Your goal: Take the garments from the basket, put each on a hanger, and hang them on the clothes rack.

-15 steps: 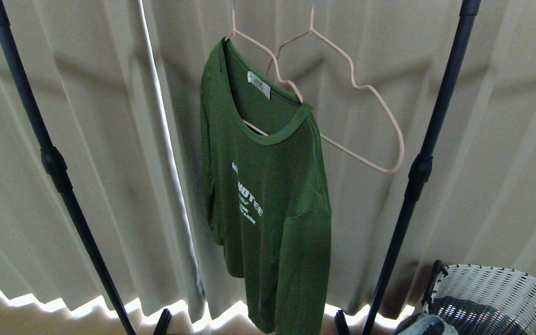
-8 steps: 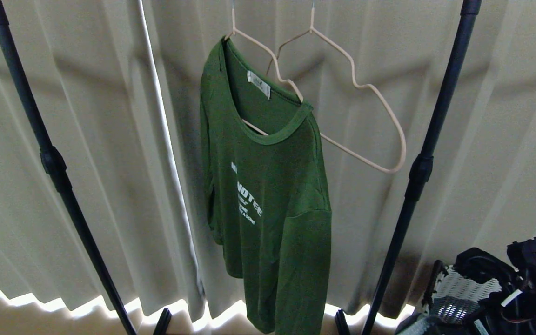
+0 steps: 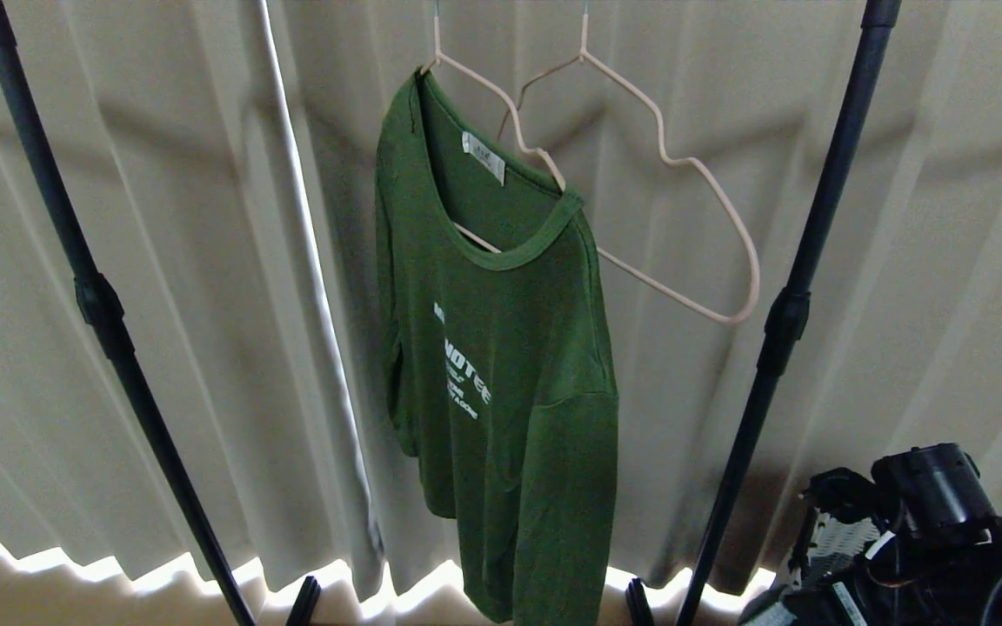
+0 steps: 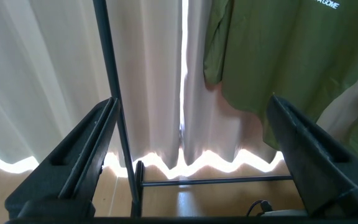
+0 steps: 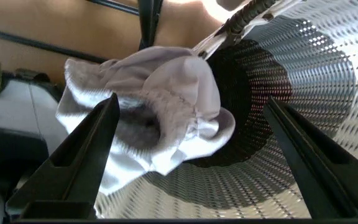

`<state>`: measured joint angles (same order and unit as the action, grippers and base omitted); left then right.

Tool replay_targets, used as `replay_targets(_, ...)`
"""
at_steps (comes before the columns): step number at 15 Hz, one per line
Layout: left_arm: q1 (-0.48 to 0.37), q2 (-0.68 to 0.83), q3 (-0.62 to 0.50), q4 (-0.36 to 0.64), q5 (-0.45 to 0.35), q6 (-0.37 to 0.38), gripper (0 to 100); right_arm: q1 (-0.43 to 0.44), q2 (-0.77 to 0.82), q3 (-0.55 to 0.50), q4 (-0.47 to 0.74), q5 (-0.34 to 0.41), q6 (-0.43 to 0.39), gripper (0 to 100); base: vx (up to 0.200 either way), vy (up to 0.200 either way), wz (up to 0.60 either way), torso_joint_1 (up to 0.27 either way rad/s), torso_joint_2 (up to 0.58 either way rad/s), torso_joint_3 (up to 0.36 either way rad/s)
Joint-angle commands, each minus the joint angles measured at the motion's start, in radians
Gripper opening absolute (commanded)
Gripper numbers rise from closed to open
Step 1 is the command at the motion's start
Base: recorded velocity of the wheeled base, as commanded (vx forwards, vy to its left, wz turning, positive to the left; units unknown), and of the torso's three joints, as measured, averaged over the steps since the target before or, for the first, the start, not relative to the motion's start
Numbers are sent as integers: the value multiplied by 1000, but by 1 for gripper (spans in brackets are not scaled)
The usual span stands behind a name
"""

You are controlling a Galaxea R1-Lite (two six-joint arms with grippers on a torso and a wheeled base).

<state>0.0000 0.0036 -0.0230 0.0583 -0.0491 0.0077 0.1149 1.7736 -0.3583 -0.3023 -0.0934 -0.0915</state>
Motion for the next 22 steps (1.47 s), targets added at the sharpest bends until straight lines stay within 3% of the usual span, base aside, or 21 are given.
replay_targets(1, 0, -1, 0, 0, 0, 0, 100, -9, 38, -4, -1, -11, 1, 100, 0, 0, 0, 0, 0, 0)
replay_targets(4, 0, -1, 0, 0, 0, 0, 100, -15, 49, -7, -3, -66, 1, 100, 0, 0, 0, 0, 0, 0)
replay_targets(7, 0, -1, 0, 0, 0, 0, 100, -29, 41, 2, -1, -75, 1, 100, 0, 0, 0, 0, 0, 0)
replay_targets(8, 0, 1, 0, 0, 0, 0, 100, -27, 32, 9, -1, -77, -1, 0, 0, 0, 0, 0, 0, 0)
replay_targets(12, 0, -1, 0, 0, -1, 0, 100, -21, -33, 24, 3, -77, -1, 0, 0, 0, 0, 0, 0, 0)
replay_targets(16, 0, -1, 0, 0, -3, 0, 100, -8, -306, 70, 11, -65, 1, 0, 0, 0, 0, 0, 0, 0)
replay_targets(22, 0, -1, 0, 0, -3, 0, 100, 103, -689, 44, -1, -63, -4, 0, 0, 0, 0, 0, 0, 0)
